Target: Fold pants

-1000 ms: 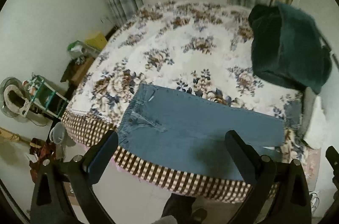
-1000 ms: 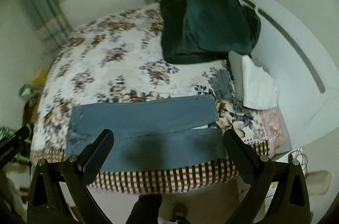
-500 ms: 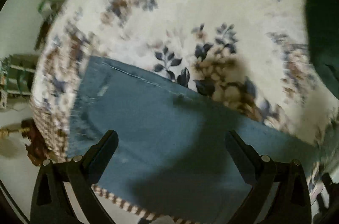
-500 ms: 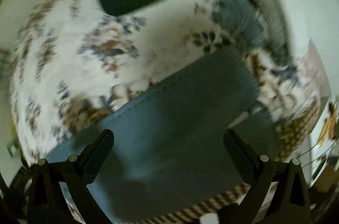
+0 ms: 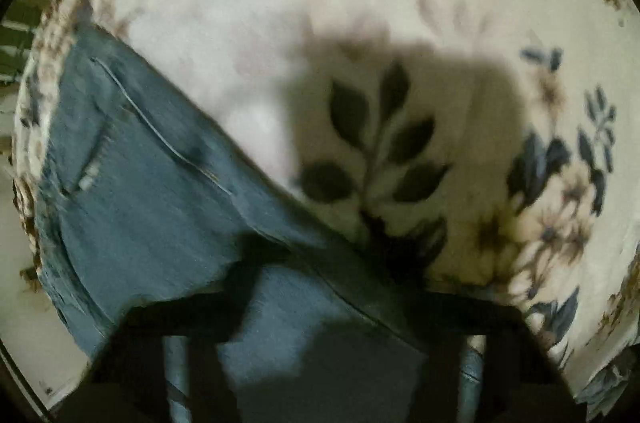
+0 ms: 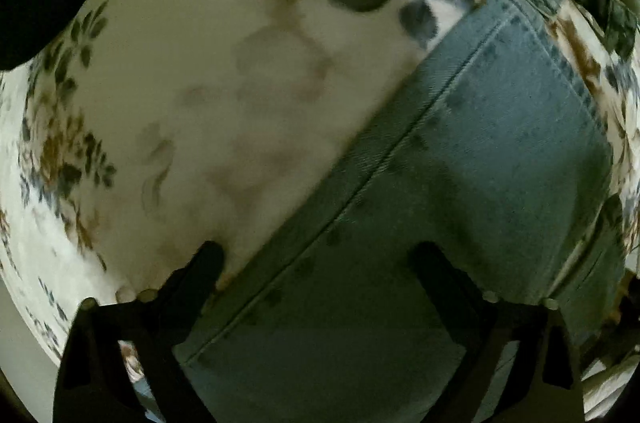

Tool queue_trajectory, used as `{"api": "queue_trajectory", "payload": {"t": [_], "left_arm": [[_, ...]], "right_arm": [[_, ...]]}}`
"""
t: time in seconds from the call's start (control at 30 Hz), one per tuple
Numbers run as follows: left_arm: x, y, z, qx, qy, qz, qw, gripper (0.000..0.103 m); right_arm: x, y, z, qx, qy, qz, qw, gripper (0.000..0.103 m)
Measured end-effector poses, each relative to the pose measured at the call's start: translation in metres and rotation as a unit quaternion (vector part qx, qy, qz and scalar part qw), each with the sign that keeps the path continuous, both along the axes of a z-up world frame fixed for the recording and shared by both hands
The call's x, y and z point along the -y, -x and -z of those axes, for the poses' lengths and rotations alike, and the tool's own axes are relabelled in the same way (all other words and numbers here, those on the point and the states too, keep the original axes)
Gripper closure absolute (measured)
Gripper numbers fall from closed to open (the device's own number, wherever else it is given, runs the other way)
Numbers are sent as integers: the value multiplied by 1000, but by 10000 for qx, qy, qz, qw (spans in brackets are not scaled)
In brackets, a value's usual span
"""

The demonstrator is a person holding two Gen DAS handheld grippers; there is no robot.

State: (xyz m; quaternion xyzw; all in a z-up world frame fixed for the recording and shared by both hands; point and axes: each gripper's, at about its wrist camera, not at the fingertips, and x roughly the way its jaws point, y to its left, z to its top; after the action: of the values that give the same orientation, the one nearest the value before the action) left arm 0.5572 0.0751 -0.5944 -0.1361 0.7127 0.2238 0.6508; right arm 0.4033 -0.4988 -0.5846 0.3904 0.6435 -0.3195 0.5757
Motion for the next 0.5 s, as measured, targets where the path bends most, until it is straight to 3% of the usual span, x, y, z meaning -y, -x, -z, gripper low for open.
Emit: {"api": "queue_trajectory", "payload": {"t": [0.03, 0.07, 0.1, 0.13, 0.3, 0.4, 0.5], "left_arm": [[0, 7, -9, 117, 2, 21, 9999, 92], [0, 13, -16, 229, 57, 25, 9997, 98], [1, 20, -25, 303, 99, 25, 9995, 100], [2, 29, -34, 387, 125, 72, 9991, 101], [7, 78, -104, 893, 146, 223, 9956, 102], [3, 134, -163, 1359, 267, 143, 9903, 102], [-14, 193, -197, 1720, 353, 159, 9843, 102]], "right_arm": [[-2, 1, -1, 63, 51, 6, 10000, 37], [-4, 3, -2, 150, 68, 10, 9999, 48], [-7, 5, -3, 243, 25, 6, 9997, 72], [-10, 7, -4, 287, -38, -8, 9996, 86], [-30, 23, -24, 686, -49, -210, 9974, 94], [-49, 40, -59, 1007, -71, -387, 9941, 96], [-53, 59, -90, 1279, -124, -571, 9901, 96]]}}
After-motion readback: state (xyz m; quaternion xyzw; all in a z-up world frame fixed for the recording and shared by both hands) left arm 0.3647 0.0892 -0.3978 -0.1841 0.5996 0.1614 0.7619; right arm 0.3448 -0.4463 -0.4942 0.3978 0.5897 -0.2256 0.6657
